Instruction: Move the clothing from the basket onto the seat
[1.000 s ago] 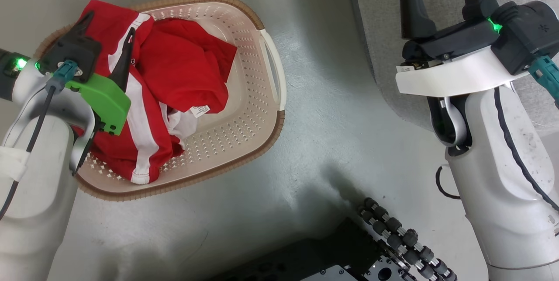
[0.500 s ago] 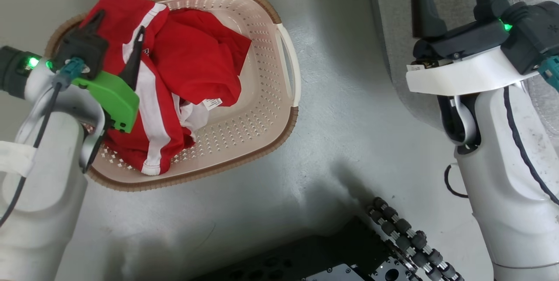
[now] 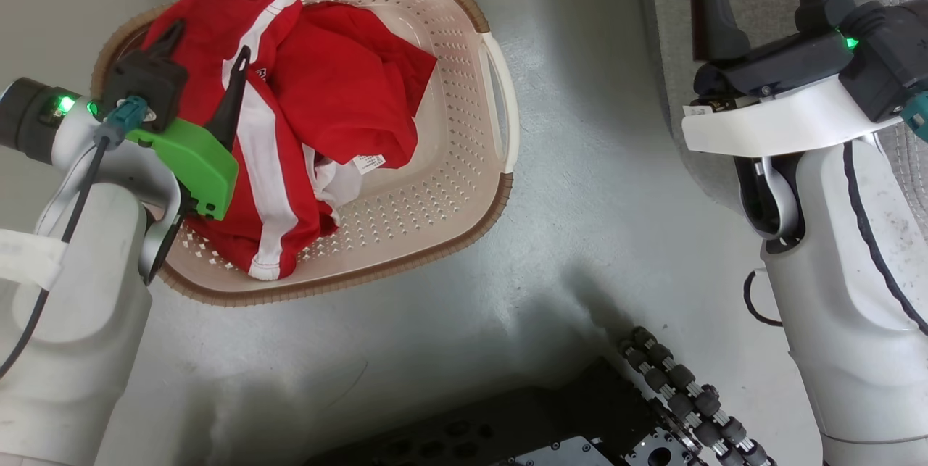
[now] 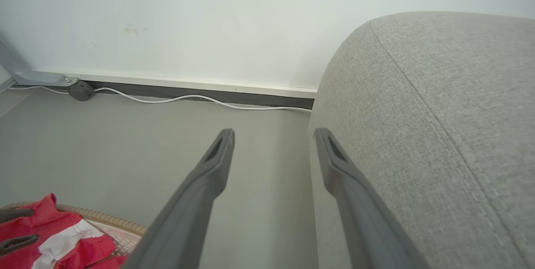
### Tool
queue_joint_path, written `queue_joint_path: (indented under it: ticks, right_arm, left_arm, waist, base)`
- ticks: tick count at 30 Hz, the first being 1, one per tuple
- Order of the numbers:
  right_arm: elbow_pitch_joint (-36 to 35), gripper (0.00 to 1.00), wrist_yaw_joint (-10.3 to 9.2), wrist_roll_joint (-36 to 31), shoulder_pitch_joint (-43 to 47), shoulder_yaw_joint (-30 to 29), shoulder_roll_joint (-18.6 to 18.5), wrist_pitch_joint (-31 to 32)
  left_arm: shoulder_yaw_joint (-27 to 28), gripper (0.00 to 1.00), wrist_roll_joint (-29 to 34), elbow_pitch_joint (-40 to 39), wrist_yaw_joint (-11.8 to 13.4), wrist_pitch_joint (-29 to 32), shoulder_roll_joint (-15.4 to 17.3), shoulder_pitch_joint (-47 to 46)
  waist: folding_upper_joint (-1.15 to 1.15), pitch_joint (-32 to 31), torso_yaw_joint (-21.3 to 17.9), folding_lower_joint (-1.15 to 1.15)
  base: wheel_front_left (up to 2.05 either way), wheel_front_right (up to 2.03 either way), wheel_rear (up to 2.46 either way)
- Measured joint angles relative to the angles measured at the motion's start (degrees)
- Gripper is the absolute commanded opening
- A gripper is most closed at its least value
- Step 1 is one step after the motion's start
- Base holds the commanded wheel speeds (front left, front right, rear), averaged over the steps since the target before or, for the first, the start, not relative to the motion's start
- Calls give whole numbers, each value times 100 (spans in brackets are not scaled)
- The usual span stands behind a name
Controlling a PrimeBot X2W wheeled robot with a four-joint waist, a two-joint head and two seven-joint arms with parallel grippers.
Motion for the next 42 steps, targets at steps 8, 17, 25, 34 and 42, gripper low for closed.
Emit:
queue_joint_path:
  ticks: [8, 17, 25, 34, 42]
  right_arm:
    - [-2, 100, 46, -38, 0, -32, 7, 0]
    - [-3, 100, 53, -41, 0, -79, 29, 0]
    - [21, 100, 55, -57, -2, -135, 51, 0]
    - [108, 100, 97, -98, -1, -213, 51, 0]
    - [214, 100, 102, -183, 120, -283, 31, 0]
  left_arm:
    - [-40, 94, -26, 132, -16, -71, 37, -197]
    - [-97, 27, -26, 272, -16, -149, 47, -331]
    - [-169, 0, -86, 427, -16, -328, -38, -372]
    - [-230, 0, -318, 633, -16, -506, -207, -367]
    - [-242, 0, -497, 777, -16, -733, -392, -313]
  waist:
    - [0, 59, 19, 0]
    - [0, 117, 12, 0]
    - [0, 64, 43, 0]
    - [0, -169, 150, 0]
    - [0, -445, 283, 0]
  base:
    - [0, 0, 0]
    - [0, 0, 0]
    - [0, 0, 0]
    - [0, 0, 0]
    - [0, 0, 0]
